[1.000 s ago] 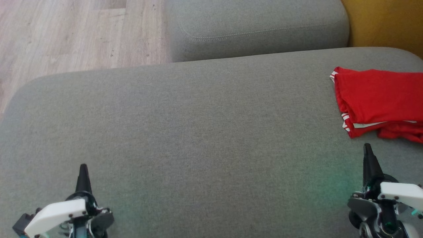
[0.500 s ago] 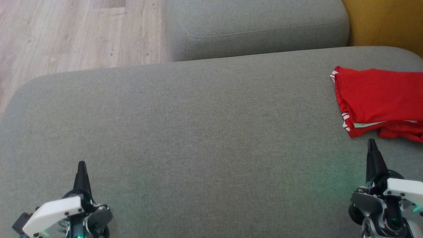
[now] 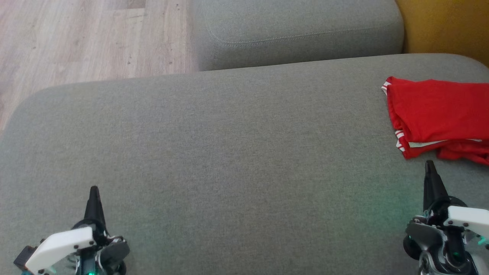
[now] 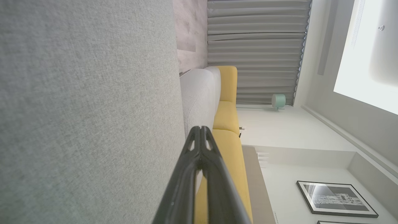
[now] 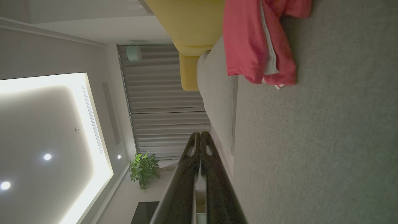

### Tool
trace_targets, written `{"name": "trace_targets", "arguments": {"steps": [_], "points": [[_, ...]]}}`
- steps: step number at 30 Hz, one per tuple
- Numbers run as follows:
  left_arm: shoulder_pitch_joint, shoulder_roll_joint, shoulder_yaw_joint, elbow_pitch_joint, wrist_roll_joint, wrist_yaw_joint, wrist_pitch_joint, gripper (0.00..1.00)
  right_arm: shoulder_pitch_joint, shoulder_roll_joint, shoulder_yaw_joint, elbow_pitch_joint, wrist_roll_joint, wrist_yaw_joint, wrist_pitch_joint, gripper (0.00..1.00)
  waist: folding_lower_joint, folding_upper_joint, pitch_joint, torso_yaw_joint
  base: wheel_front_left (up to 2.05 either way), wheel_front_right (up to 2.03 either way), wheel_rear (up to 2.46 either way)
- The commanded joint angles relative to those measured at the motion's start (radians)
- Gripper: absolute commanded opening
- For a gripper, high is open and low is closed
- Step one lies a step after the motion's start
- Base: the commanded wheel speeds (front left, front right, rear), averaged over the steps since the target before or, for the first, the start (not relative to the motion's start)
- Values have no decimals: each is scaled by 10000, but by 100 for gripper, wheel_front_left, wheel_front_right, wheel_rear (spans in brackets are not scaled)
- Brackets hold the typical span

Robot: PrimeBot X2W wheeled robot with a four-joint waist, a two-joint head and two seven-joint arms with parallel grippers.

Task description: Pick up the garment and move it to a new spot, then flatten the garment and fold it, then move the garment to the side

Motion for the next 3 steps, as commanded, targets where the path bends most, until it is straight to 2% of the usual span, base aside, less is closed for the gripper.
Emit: {"name": "trace_targets", "arguments": {"steps": [1, 3], "points": [[-495, 98, 371, -282, 58, -67, 38, 0, -501, -110, 166, -380, 4, -7, 55, 0, 0, 0, 0, 0, 0, 0, 0], [-495, 93, 378, -282, 64, -67, 44, 0, -502, -105, 160, -380, -1, -7, 60, 0, 0, 0, 0, 0, 0, 0, 0]]}}
